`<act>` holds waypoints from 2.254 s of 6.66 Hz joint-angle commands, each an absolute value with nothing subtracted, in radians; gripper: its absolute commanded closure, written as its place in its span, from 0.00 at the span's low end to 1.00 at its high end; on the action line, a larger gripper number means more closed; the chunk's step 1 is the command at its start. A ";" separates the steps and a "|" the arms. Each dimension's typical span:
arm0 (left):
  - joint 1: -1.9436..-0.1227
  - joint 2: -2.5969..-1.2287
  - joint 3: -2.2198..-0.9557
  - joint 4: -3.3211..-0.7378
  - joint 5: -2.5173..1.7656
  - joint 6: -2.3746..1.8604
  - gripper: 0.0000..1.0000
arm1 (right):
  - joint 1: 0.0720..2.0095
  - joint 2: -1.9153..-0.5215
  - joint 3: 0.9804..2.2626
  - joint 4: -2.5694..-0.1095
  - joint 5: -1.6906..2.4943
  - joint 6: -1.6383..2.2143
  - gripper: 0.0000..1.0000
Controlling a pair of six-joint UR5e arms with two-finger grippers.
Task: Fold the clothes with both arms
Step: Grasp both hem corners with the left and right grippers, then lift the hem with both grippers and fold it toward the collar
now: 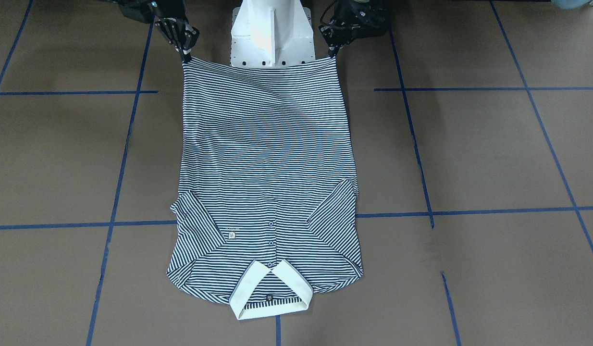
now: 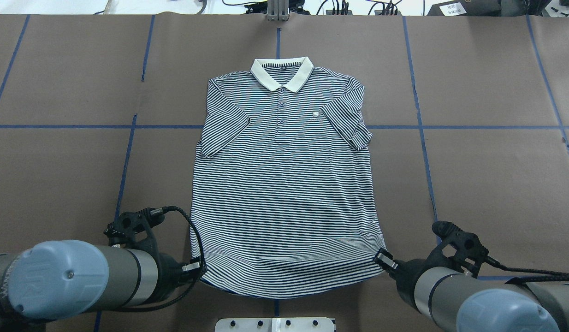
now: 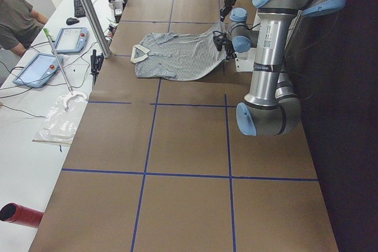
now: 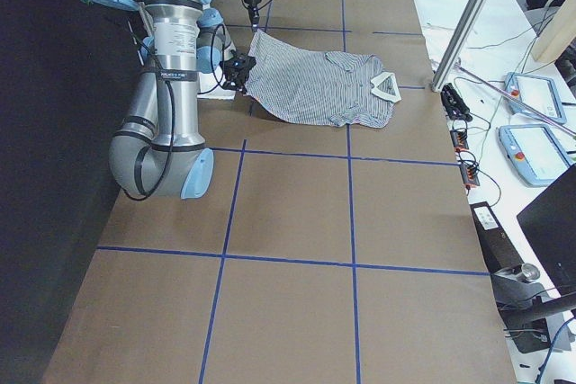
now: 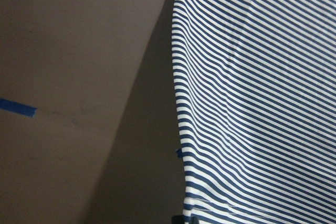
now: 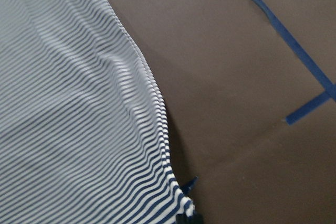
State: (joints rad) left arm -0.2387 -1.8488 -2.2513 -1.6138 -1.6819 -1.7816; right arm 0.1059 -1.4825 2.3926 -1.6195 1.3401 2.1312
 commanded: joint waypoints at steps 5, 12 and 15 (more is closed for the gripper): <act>-0.662 -2.129 -1.594 -2.001 -1.625 -1.405 1.00 | 0.628 -1.010 1.733 -1.603 1.504 1.725 1.00; -0.706 -2.272 -1.194 -2.230 -1.486 -1.361 1.00 | 0.762 -0.769 1.137 -1.229 1.592 1.697 1.00; -0.706 -2.279 -1.193 -2.232 -1.489 -1.364 1.00 | 0.759 -0.773 1.141 -1.226 1.592 1.698 1.00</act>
